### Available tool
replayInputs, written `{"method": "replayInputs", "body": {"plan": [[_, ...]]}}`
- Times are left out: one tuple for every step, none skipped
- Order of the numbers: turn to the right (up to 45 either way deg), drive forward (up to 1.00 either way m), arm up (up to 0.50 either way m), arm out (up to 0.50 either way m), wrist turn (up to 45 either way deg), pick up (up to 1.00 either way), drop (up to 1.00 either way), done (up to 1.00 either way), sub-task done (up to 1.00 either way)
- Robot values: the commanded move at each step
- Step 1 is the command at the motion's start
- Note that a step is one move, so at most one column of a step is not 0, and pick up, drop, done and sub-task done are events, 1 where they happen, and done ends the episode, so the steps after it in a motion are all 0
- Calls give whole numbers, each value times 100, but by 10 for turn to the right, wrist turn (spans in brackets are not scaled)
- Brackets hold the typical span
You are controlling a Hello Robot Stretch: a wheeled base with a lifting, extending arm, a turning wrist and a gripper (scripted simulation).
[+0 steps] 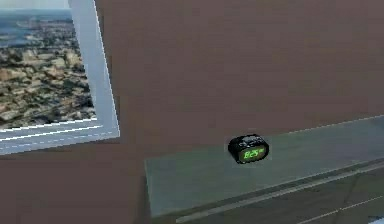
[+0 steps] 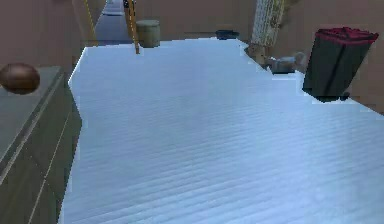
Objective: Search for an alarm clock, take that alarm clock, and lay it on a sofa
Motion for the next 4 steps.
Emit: {"method": "replayInputs", "body": {"plan": [[-450,0,0,0,0,0,0,0,0],[-240,0,0,0,0,0,0,0,0],[450,0,0,0,0,0,0,0,0],[450,0,0,0,0,0,0,0,0]]}}
